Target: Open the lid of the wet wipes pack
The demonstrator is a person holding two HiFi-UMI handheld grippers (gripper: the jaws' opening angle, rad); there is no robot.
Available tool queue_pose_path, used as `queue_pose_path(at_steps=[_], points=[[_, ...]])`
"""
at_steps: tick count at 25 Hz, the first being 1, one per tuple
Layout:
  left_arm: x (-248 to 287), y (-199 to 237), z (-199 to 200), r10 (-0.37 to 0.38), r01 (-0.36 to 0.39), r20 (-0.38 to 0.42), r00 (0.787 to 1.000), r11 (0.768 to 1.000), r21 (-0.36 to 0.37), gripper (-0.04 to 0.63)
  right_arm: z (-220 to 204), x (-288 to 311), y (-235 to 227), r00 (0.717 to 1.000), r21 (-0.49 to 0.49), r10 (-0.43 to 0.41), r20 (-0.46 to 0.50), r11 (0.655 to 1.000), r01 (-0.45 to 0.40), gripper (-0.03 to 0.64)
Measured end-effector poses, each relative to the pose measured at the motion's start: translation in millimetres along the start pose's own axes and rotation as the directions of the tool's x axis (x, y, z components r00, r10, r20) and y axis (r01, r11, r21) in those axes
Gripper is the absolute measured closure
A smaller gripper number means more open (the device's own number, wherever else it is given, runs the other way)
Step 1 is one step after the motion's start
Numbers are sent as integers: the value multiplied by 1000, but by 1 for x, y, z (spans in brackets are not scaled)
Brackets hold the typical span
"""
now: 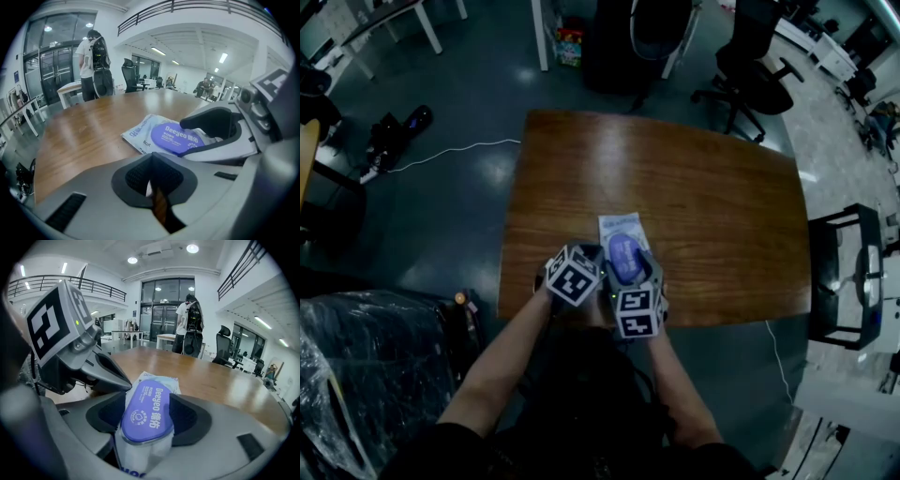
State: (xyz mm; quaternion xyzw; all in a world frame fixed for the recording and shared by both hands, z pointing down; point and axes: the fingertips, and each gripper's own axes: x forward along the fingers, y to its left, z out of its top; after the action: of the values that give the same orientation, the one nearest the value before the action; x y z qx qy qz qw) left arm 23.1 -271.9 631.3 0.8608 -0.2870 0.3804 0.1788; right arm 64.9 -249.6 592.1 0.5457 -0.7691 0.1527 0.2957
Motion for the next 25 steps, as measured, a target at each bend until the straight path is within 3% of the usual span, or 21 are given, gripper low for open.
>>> queue_pose_path(at_steps=[5,15,25], points=[[-4,1,13,3,-4,40,999,1000,6,589,-3,4,-4,998,-43,-55,-23,998,54,304],[11,-7,3,-58,58,-19,998,998,-1,588,-5,3,-6,999,-39,-17,-31,999,16,318],[11,-7,4,-59,59,-20,998,998,-2,588,-4,0,-20,998,75,57,-24,996,-55,350]])
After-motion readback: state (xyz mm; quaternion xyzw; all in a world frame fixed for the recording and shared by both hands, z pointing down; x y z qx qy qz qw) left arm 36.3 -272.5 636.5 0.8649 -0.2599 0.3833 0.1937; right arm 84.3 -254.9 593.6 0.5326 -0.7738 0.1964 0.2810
